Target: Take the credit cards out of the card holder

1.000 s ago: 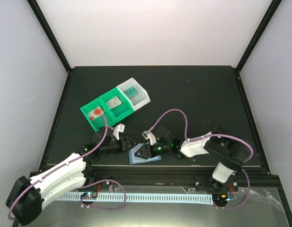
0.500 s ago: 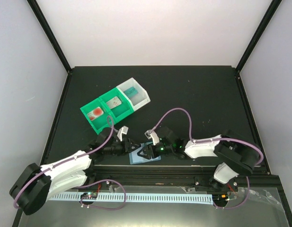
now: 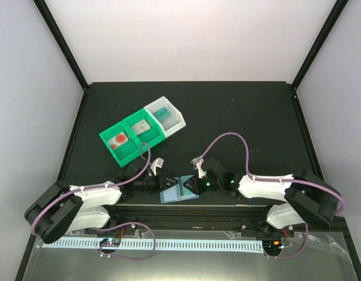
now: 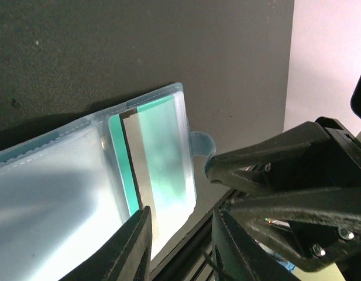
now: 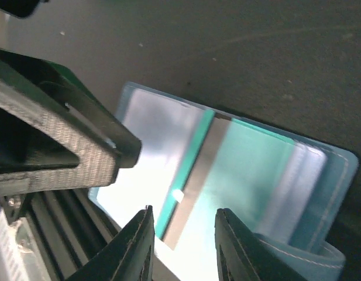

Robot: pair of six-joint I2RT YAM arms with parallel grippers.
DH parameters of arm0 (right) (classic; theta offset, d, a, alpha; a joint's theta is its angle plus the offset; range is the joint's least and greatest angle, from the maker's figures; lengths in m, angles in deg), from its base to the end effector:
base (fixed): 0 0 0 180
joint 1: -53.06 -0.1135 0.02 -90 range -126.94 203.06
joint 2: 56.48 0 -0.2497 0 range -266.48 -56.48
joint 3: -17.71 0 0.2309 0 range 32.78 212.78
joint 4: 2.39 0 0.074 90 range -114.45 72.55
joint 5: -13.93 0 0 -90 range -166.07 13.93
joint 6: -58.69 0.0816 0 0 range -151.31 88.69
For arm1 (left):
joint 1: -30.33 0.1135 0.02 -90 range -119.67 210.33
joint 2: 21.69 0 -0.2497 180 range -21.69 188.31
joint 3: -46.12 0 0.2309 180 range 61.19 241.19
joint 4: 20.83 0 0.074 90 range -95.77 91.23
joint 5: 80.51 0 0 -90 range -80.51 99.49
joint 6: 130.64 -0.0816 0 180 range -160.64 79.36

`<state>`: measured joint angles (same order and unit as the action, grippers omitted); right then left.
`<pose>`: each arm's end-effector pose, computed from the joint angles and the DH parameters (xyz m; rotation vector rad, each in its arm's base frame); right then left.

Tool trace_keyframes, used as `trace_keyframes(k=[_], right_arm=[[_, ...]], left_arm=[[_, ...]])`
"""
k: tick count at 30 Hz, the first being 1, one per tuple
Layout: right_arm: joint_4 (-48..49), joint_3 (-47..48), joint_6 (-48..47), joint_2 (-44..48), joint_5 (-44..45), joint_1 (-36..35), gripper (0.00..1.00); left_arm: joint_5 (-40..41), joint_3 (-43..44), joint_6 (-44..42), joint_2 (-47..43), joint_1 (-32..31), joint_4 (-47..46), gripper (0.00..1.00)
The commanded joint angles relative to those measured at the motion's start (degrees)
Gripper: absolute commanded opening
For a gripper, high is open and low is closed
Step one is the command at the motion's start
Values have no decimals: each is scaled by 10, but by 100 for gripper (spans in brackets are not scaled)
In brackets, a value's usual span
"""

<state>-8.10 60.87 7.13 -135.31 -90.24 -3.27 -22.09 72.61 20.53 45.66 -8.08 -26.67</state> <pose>0.1353 0.2392 0.1226 -0.5350 2.4834 1.0566 0.1427 -0.1677 0.1105 -0.1337 2.5434 -1.4613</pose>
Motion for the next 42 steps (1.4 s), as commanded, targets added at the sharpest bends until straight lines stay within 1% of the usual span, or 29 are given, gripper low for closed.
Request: trace_keyframes(k=[1,9,12,16,20,23,26,30,33,36,37,38,39,40,41,42], right_arm=[[-21,-2,-6,-16,19,8,31],[-41,-3,-7,-32,74,9,26],[-38,-11,-8,-39,76,9,25],[-11,-27,1,-57,58,9,23],[1,-39,8,-57,59,9,20],[0,-43,10,-52,61,8,19],[-2,-46,11,-49,68,9,17],[-14,-46,12,-49,85,8,16],[-9,-53,15,-48,89,8,16],[-4,-57,19,-51,91,8,16],[-2,-58,19,-52,90,8,16],[-1,-57,18,-55,86,8,16],[-4,-56,18,-57,84,8,16],[-7,-53,17,-59,83,8,16],[-8,-52,18,-60,82,8,16],[-8,-53,19,-60,83,8,16]], left_arm=[[1,3,3,28,-12,-53,30],[28,9,-11,92,-20,-48,31],[44,20,-19,106,-30,-34,31],[52,27,-15,133,-49,-60,29],[53,28,2,152,-64,-95,27],[58,28,7,156,-71,-105,21],[69,15,17,140,-75,-124,12],[82,14,16,117,-75,-106,8],[79,14,14,110,-75,-105,2],[82,5,21,108,-75,-110,2],[83,3,21,107,-76,-108,6],[84,1,21,107,-75,-107,13],[85,0,21,106,-75,-107,16],[83,-2,20,108,-75,-108,15],[81,-3,19,110,-75,-113,10],[78,-4,17,112,-75,-117,3]])
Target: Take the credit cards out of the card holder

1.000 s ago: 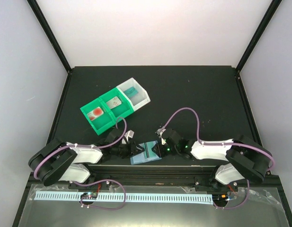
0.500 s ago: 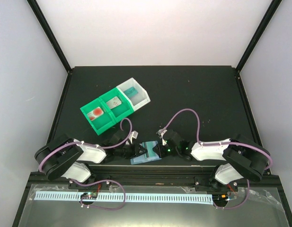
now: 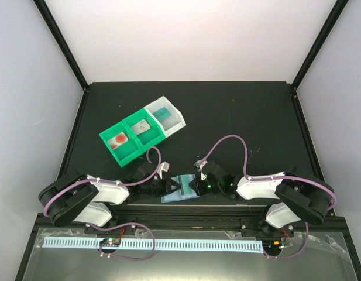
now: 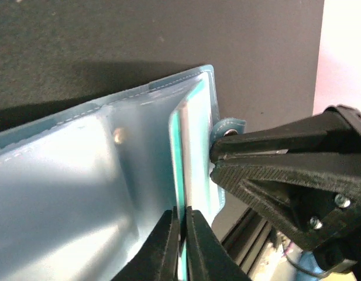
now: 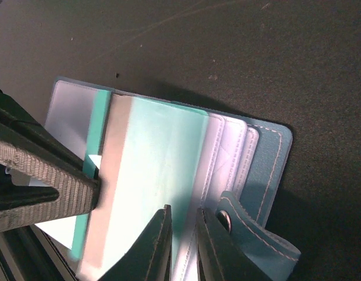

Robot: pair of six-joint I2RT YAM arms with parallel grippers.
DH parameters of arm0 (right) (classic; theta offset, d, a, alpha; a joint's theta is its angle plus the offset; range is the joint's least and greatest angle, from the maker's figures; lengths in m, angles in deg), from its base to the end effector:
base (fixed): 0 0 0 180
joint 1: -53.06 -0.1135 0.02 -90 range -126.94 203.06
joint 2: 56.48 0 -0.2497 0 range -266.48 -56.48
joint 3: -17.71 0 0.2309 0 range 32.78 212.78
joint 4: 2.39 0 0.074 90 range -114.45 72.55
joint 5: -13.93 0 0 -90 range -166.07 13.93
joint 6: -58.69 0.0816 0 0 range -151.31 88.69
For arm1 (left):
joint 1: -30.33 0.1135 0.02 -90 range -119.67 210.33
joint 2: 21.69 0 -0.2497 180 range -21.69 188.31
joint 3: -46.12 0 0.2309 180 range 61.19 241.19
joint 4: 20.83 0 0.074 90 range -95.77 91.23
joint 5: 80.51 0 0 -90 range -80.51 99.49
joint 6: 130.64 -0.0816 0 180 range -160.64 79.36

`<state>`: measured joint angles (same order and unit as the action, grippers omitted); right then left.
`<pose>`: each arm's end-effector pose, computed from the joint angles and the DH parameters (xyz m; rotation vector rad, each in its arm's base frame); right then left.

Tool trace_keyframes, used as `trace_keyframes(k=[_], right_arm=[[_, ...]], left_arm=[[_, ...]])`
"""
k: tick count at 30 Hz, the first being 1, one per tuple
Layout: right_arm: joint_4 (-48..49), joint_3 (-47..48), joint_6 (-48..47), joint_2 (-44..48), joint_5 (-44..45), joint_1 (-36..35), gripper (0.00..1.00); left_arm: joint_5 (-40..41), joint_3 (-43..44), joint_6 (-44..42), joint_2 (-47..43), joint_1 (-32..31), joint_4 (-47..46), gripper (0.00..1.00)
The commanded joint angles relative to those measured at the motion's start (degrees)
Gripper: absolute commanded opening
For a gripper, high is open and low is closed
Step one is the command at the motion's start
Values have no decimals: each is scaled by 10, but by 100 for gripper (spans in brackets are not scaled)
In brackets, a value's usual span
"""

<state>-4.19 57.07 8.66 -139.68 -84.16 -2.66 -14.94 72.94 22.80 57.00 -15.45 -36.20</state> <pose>0.1399 0.2256 0.0908 -0.4265 2.5416 0.9008 0.1382 -0.1904 0.0885 -0.1178 2.5915 -1.3830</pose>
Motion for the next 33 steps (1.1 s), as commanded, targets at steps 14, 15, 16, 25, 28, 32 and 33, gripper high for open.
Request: trace_keyframes(k=[14,15,16,25,28,32,33], right_arm=[[-64,1,3,-32,24,2,16],[-63,3,3,-34,25,2,16],[-63,3,3,-35,25,2,16],[-56,1,7,-41,29,2,16],[-56,-1,7,-38,31,2,16],[-53,-3,6,-34,35,2,16],[-53,-3,6,-34,36,2,16]], left_arm=[[25,7,-35,-28,-1,60,7],[29,6,-35,-31,-1,65,11],[31,4,-35,-35,-1,66,11],[31,-20,-25,-50,0,26,2],[33,-23,-21,-59,0,30,2],[49,-21,-21,-94,-1,77,2],[51,-22,-21,-103,0,86,2]])
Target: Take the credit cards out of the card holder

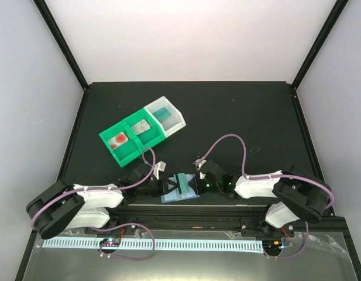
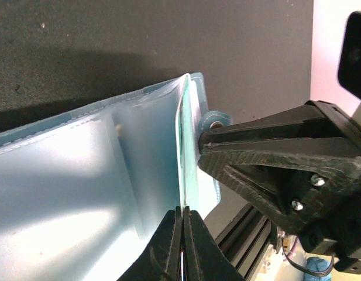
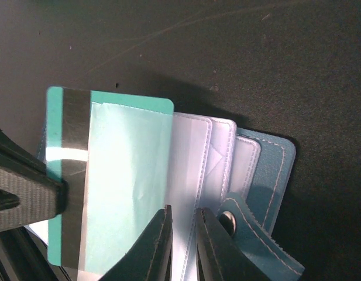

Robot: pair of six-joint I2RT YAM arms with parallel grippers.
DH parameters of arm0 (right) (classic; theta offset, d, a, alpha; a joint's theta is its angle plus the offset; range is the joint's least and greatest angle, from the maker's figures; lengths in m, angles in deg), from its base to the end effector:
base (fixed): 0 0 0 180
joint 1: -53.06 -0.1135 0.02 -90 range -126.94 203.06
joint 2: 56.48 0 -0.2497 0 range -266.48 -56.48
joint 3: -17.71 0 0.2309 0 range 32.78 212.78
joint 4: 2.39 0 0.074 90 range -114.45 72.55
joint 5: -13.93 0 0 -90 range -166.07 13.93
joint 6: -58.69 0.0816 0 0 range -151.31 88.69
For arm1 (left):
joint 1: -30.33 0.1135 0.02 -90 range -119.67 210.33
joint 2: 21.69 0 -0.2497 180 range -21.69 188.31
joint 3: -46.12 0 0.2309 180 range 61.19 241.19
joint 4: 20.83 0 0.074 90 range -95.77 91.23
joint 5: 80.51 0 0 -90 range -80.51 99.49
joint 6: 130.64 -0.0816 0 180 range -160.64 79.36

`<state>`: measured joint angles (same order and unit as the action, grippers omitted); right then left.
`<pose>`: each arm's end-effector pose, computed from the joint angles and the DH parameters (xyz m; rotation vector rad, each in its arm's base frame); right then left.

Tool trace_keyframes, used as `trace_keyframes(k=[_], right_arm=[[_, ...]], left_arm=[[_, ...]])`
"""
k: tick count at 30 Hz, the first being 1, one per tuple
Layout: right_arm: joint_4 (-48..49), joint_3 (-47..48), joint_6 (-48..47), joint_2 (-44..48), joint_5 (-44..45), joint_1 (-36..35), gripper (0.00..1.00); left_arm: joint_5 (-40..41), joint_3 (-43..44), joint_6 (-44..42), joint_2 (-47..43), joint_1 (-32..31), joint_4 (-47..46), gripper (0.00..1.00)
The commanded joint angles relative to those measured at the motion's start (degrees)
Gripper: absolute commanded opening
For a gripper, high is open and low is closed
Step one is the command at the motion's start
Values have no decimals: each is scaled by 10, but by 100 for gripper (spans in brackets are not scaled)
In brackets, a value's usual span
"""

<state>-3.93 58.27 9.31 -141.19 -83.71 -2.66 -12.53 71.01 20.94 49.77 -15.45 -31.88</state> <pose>0.1436 0.2299 0.0905 -0.4079 2.5448 0.8964 0.1323 -0.1798 0.0956 -0.0970 2.5476 -1.3446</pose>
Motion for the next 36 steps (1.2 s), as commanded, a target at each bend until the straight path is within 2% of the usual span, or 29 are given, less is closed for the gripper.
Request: trace_keyframes(k=[1,9,17,22,26,32,36], right_arm=[[-55,-16,0,-18,31,2,16],[-64,-8,-7,9,22,2,16],[-99,6,-69,122,59,2,19],[-62,0,-159,178,62,-1,20],[29,-44,-265,248,81,-16,23],[181,-123,-475,353,57,-19,31],[188,-118,-559,368,21,-20,34]], left_arm=[[30,-5,-2,-43,0,50,2],[57,-6,0,-150,0,129,2],[79,-9,10,-237,4,186,2],[75,1,17,-282,6,207,2],[65,8,28,-311,8,217,2],[52,9,80,-360,10,218,2],[48,10,133,-388,10,214,2]])
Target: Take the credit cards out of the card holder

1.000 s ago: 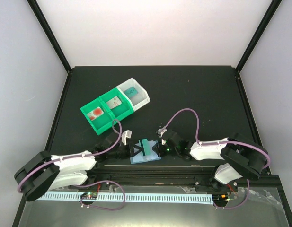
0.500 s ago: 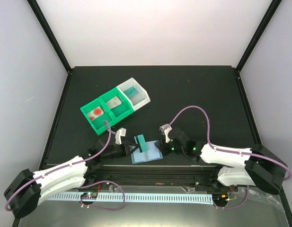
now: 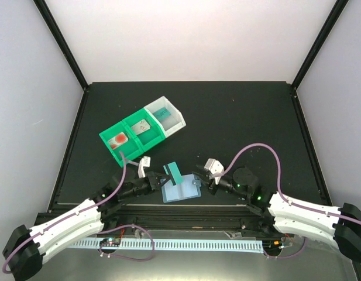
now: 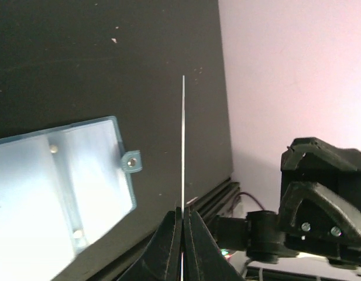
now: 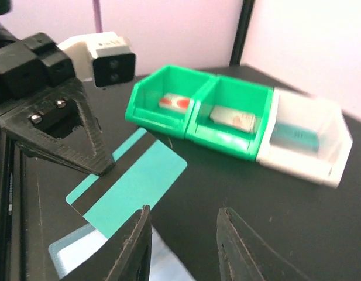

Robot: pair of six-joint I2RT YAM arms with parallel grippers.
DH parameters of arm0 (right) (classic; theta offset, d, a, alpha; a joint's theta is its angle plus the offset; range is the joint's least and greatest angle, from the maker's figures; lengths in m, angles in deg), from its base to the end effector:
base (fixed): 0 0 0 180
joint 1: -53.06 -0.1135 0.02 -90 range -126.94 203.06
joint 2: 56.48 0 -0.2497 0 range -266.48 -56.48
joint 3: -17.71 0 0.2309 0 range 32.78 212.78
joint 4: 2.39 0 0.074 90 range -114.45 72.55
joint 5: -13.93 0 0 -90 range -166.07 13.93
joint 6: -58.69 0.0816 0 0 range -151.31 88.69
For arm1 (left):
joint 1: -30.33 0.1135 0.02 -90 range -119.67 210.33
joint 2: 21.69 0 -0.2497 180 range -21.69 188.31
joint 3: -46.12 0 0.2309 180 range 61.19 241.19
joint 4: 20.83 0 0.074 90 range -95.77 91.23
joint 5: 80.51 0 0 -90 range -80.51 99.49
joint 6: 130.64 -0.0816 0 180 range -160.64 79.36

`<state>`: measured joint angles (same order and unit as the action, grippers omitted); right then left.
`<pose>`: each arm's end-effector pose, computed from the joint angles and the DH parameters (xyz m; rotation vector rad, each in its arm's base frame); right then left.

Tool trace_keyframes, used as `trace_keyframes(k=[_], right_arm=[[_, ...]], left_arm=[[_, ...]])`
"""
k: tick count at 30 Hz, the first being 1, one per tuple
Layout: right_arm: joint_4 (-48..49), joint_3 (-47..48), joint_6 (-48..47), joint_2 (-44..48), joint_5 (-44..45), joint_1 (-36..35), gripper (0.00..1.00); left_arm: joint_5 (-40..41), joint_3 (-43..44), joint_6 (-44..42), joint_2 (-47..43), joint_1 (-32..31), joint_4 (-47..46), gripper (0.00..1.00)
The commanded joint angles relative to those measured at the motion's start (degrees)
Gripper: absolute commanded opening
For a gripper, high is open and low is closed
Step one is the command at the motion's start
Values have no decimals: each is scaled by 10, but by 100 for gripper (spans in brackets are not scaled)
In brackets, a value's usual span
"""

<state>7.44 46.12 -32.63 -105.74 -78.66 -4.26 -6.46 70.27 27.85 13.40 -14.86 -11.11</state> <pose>0.1186 0.1918 0.1908 -0.9227 1.5735 0.7420 0.1145 -0.1471 0.1594 -0.2420 2.2591 -1.4827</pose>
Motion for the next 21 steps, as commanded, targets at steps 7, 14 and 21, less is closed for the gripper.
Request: trace_keyframes(k=[7,14,21], right_arm=[[105,-10,-221,1,-87,-10,53],[99,-2,-314,-25,-70,-39,58],[95,9,-379,-57,-57,-60,61]], left_arm=[[-28,30,112,-57,4,-5,2],[-32,40,138,-85,5,2,2],[-53,33,157,-87,5,-23,2]])
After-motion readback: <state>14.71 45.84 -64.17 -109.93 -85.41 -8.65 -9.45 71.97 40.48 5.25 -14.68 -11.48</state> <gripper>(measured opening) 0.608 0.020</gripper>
